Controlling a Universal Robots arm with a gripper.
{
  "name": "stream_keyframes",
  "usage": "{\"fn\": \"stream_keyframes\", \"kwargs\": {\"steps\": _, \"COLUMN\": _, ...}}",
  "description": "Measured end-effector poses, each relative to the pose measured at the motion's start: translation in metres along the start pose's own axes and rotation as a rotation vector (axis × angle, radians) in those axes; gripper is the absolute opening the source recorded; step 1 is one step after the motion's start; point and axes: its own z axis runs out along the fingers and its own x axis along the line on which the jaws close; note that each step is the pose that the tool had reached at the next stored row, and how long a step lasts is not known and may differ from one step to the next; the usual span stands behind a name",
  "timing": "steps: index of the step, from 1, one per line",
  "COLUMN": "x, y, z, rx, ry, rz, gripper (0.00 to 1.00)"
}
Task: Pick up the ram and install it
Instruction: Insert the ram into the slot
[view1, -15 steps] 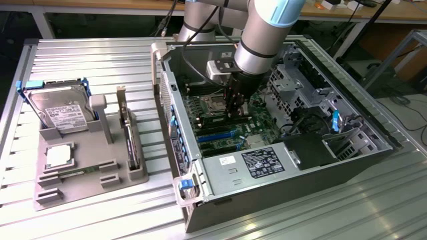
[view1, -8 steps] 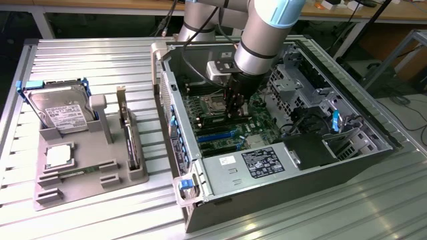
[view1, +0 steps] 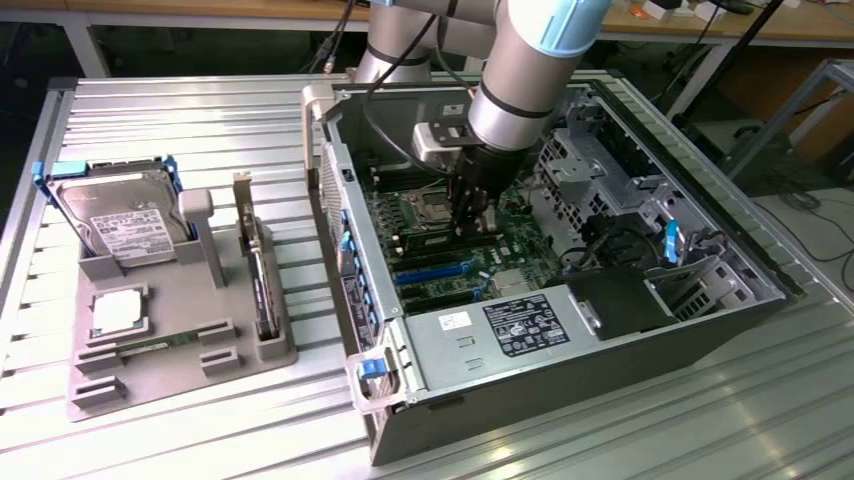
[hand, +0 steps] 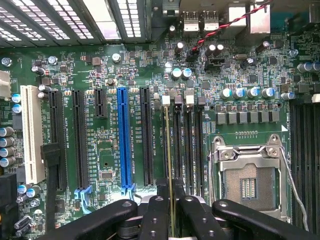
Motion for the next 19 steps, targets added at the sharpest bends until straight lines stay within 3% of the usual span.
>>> {"fn": "stream_keyframes", "kwargs": {"steps": 19, "x": -0.0019, "y": 0.0002, "z": -0.0011, "rx": 0.0002, "ry": 0.0021, "rz": 0.004, "gripper": 0.15}}
